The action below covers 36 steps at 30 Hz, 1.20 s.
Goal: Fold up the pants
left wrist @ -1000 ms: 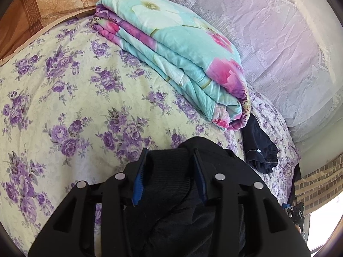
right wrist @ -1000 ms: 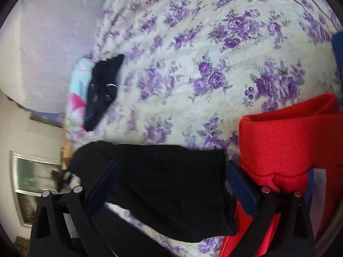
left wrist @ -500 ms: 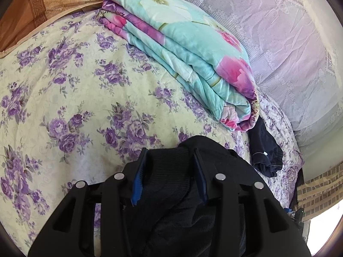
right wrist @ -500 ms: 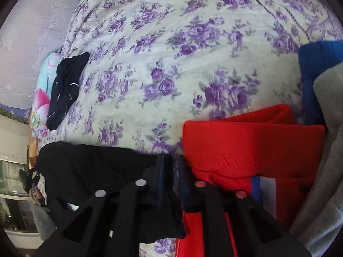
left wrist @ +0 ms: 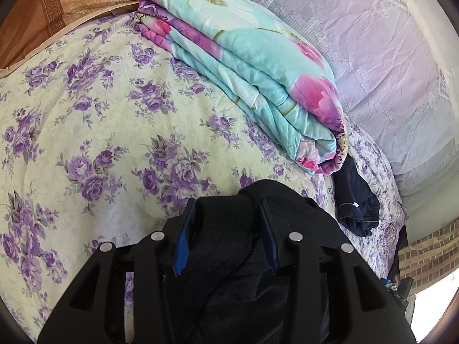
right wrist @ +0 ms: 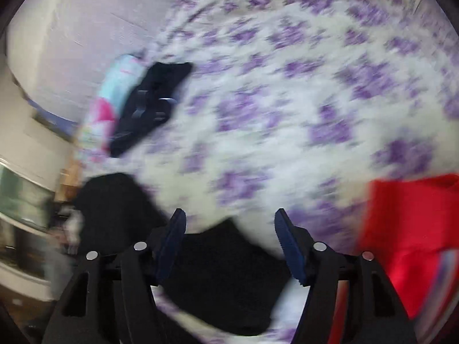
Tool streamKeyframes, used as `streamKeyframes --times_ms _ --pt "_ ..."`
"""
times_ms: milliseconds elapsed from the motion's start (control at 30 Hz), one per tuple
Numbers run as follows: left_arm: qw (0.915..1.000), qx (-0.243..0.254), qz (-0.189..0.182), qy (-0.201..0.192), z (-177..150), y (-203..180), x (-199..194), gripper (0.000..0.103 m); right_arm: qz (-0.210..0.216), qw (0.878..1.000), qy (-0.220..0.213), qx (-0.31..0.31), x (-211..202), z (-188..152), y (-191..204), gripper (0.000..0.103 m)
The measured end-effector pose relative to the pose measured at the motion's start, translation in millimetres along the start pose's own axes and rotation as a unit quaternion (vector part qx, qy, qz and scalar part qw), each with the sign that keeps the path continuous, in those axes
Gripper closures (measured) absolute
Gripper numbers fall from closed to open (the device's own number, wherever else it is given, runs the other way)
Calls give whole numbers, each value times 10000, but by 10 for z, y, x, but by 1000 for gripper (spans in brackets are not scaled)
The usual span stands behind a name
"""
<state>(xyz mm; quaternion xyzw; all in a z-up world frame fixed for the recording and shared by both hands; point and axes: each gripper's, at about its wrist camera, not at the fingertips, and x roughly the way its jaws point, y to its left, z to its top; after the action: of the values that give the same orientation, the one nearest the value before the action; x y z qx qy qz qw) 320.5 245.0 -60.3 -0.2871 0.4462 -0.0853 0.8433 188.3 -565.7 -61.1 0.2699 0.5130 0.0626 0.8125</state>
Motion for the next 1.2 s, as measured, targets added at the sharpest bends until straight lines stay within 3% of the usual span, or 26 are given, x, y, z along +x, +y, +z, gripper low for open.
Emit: streamKeyframes --times_ms 200,367,433,467,500,567,600,833,1000,1100,1200 --pt "9999 -87 42 41 -10 48 109 62 455 9963 686 -242 303 -2 131 38" --pt "9999 -82 62 86 -27 46 166 62 382 9922 921 -750 460 32 314 36" --pt "9999 -78 57 86 -29 43 167 61 269 9921 941 -782 442 24 311 44" --pt "9999 -72 51 87 -33 44 165 61 181 9926 903 -796 408 -3 302 53" --pt "9999 -62 50 89 -35 41 163 60 54 9930 850 -824 376 -37 288 69" --pt "9999 -58 33 97 -37 48 157 60 22 9944 727 -770 316 -103 242 86" --pt "9999 -56 20 96 -37 47 158 60 57 9948 626 -795 257 -143 230 90" --pt "10000 1 -32 -44 -28 -14 -8 60 212 9957 -544 -718 -377 -239 268 95" --pt "9980 230 -410 -431 12 -166 -447 61 354 9906 -1207 -545 -962 -362 270 99" --pt "9972 423 -471 -410 -32 -224 -614 61 354 9909 -1231 -422 -1087 -535 254 99" --pt "9973 431 -567 -198 -88 -219 -613 61 563 9934 -974 -232 -938 -572 288 95"
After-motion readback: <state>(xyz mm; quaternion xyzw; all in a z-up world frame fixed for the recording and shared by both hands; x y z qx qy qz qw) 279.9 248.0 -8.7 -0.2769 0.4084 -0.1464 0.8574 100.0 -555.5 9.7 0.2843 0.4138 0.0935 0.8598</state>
